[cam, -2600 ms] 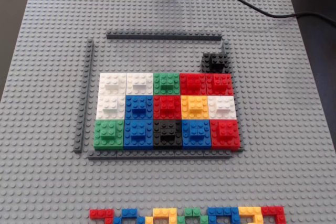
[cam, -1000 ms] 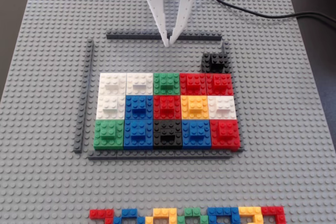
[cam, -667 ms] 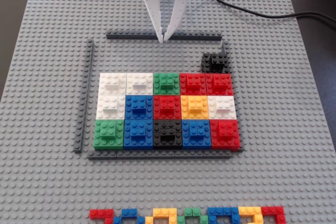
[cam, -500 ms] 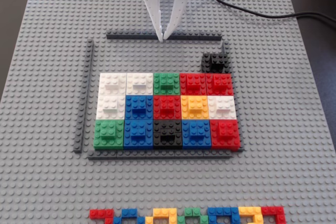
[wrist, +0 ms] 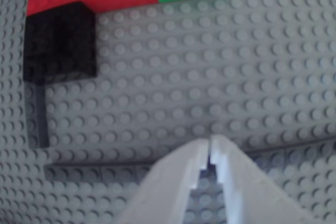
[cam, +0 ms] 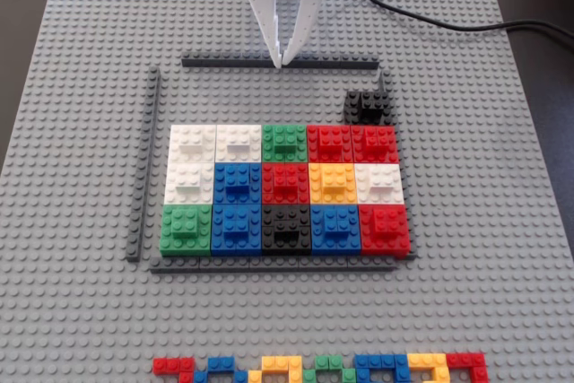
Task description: Grab the cube and place it into the grid
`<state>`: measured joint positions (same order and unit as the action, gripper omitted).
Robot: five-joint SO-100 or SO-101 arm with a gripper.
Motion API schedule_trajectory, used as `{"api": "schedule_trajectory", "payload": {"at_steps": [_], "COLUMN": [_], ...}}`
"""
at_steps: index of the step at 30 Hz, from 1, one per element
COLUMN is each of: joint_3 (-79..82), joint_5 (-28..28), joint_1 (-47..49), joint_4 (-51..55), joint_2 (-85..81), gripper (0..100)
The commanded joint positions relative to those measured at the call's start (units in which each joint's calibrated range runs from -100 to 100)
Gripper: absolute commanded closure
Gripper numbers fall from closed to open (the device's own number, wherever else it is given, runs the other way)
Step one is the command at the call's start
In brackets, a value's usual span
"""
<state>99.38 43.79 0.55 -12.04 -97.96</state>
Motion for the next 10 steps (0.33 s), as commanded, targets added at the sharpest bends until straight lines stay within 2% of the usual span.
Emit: {"api": "schedule_trajectory", "payload": {"at_steps": [1, 10], "joint_3": [0.6, 0.6], "joint_5": [0.1, 0.2], "joint_1": [0.3, 0.3], "joint_4": [-0.2, -0.2], "joint_2": [-2.0, -2.0], "gripper": [100, 100]}}
